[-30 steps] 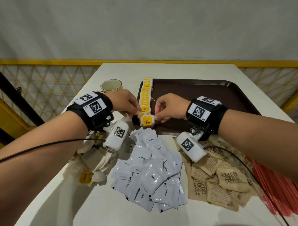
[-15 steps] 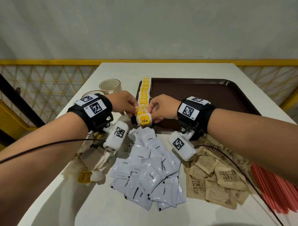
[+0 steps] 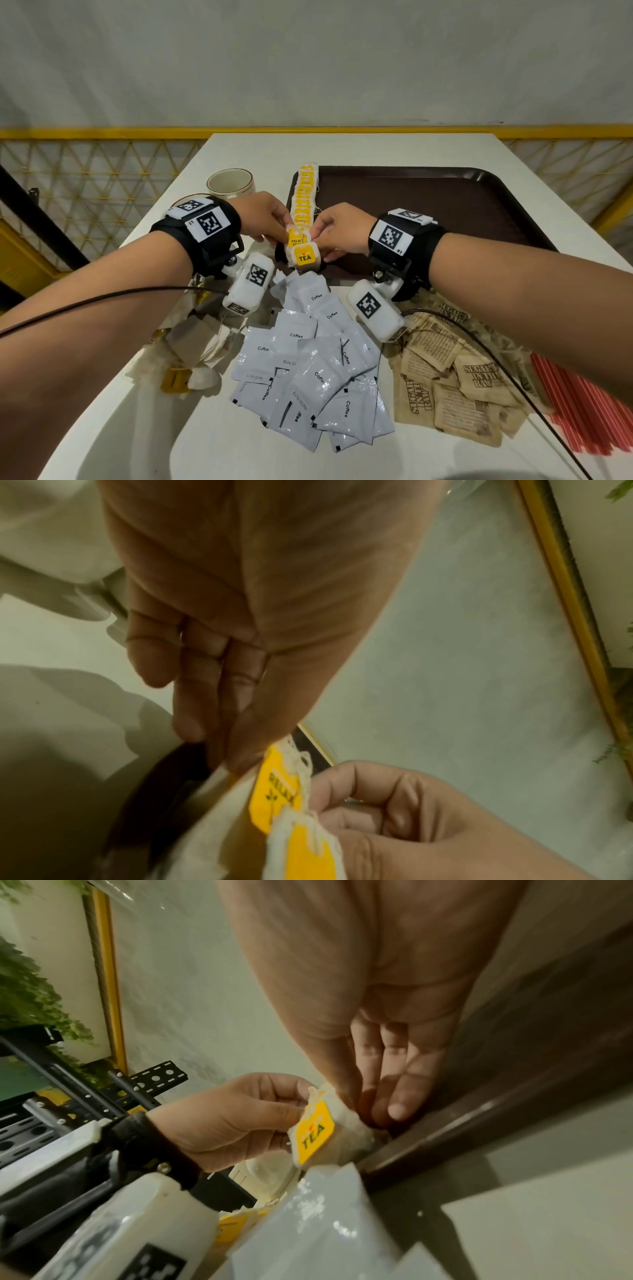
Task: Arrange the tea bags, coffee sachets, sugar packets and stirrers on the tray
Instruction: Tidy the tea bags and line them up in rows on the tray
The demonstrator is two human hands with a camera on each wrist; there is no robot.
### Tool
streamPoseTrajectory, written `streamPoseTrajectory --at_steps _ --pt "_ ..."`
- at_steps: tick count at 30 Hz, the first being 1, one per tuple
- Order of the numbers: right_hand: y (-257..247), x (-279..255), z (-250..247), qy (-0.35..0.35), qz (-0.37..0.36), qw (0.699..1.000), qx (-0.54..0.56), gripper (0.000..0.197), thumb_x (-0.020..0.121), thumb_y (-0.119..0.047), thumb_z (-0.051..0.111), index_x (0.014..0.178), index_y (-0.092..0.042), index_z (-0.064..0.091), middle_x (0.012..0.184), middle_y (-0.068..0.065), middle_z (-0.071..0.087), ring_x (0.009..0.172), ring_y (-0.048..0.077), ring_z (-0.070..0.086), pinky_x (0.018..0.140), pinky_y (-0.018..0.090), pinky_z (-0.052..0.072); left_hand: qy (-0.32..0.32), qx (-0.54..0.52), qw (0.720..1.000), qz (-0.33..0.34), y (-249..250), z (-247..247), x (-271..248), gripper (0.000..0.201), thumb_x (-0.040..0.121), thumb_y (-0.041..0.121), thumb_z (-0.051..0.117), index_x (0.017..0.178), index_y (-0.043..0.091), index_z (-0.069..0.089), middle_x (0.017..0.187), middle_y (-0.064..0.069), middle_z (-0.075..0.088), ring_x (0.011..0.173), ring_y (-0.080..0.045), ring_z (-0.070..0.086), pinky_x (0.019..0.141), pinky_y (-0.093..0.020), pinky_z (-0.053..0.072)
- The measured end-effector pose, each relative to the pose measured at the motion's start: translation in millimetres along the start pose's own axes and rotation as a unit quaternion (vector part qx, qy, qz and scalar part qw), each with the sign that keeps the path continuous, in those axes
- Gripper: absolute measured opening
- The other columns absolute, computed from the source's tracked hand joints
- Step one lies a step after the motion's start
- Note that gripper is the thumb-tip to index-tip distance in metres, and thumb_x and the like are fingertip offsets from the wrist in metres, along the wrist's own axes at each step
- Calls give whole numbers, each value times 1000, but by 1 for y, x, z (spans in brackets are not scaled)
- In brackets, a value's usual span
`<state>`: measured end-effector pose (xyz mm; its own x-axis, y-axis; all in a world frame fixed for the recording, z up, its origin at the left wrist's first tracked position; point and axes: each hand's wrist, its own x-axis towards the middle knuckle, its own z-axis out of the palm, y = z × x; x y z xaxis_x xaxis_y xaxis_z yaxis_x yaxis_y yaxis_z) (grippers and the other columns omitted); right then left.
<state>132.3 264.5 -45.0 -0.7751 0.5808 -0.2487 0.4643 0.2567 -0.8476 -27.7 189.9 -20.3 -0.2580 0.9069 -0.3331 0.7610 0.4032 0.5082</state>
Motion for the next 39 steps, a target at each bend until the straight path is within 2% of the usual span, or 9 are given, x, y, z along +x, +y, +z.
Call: streamPoseTrajectory --at_steps 8,14,18,21,24,27,31,35,39 --pt "-9 -3 -11 -10 66 997 42 17 90 7 56 78 -5 55 76 14 63 60 17 61 65 28 56 69 7 997 -20 4 6 4 16 79 17 75 83 16 60 76 1 64 62 -6 60 56 -19 49" --pt "-11 -9 -14 -16 55 998 38 16 90 8 53 82 -5 59 76 12 61 71 20 62 80 35 55 35 -10 999 -29 3 -7 -6 3 86 15 66 88 15 68 82 0 68 69 -7 61 60 -19 47" --pt "-15 -13 -12 -29 68 997 36 12 91 0 54 82 -8 55 83 13 60 72 22 63 74 35 58 14 -12 999 -41 2 -4 -9 16 87 24 65 97 13 70 86 1 69 72 -7 62 62 -19 47" --pt "-14 -14 -9 -57 62 996 11 19 83 2 67 79 -10 53 78 11 62 66 17 64 66 30 59 6 28 999 -37 2 2 -7 23 79 35 74 94 18 69 84 4 69 73 -6 62 61 -19 48" --pt "-12 -14 -3 -53 42 998 -7 25 76 4 75 77 -10 54 83 14 66 74 21 69 69 33 60 13 59 997 -39 4 7 -3 22 78 36 74 91 19 68 77 4 66 69 -6 60 60 -20 47" --pt "-10 -12 3 -37 34 999 -3 27 76 9 73 76 -9 53 77 14 65 74 27 69 73 39 59 15 68 997 -40 5 7 -1 13 84 30 69 86 19 64 72 4 63 66 -5 58 60 -19 48" --pt "-11 -11 6 -27 25 999 -3 27 76 10 72 73 -9 52 70 14 63 67 26 67 72 40 58 8 43 998 -47 3 5 2 12 84 27 71 88 17 65 82 0 66 69 -7 61 65 -23 51" --pt "-11 -13 8 -33 29 999 -7 26 79 9 69 73 -8 51 69 15 63 61 22 66 66 34 58 31 13 998 -43 2 -2 -3 27 86 39 65 89 12 69 82 -2 67 72 -12 60 61 -22 46" --pt "-14 -11 5 -53 53 997 11 22 84 7 65 71 -5 52 67 15 61 61 20 65 63 30 57 -23 70 997 -31 4 -1 -12 23 82 43 69 89 21 70 80 7 67 72 -5 60 59 -18 44"
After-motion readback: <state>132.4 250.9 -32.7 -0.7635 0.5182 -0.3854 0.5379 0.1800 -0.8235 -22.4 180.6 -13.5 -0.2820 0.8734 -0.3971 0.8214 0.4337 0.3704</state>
